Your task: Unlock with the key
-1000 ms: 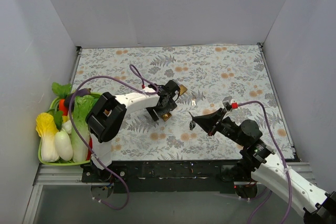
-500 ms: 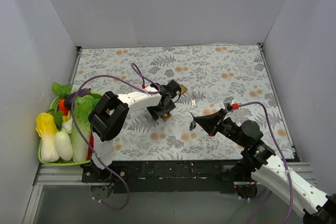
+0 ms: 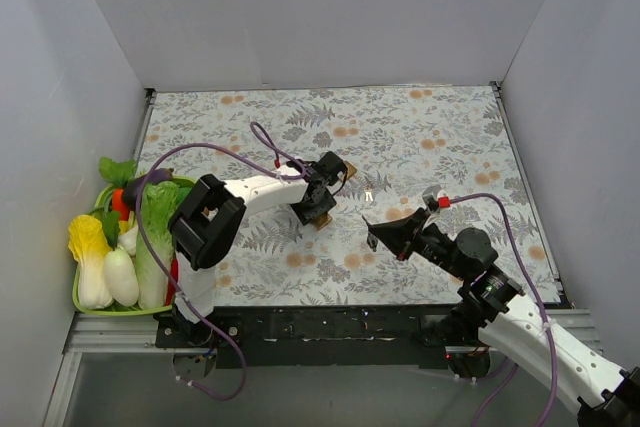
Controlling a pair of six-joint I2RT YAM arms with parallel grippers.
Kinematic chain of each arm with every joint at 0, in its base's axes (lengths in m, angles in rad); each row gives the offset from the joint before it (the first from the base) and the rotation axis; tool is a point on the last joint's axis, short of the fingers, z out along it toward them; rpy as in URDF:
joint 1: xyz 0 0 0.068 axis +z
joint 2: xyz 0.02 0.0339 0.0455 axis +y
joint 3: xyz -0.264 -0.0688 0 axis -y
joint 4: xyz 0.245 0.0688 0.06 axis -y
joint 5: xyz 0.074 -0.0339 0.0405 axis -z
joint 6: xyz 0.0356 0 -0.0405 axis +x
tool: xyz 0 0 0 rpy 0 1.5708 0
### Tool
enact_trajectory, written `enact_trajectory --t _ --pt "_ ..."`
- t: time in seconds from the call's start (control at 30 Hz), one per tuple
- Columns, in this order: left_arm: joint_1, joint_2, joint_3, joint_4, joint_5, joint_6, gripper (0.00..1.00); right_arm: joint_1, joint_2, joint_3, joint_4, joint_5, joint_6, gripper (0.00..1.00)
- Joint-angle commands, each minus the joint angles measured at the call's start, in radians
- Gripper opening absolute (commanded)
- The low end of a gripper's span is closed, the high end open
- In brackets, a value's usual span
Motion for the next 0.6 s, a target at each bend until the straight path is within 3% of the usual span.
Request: enact_trajectory --t 0.0,0.03,0.27,0.57 --pt "-0.01 -0.025 -0.052 0.118 0.08 -0.037 0.05 0.006 0.022 0.038 0.015 0.013 -0.021 0.01" --pt "-0.01 -0.037 -0.06 0.141 0.087 -0.039 0.0 0.005 0.028 0.038 0.016 0.011 -0.023 0.01" --pt "-0.008 -0.19 -0.109 0.238 0.137 -0.059 0.0 0.006 0.08 0.009 0.081 -0.007 -0.015 0.01" --pt "0.056 -0.451 -0.334 0.439 0.229 -0.158 0.0 0.012 0.226 -0.083 0.276 -0.026 0.019 0.01"
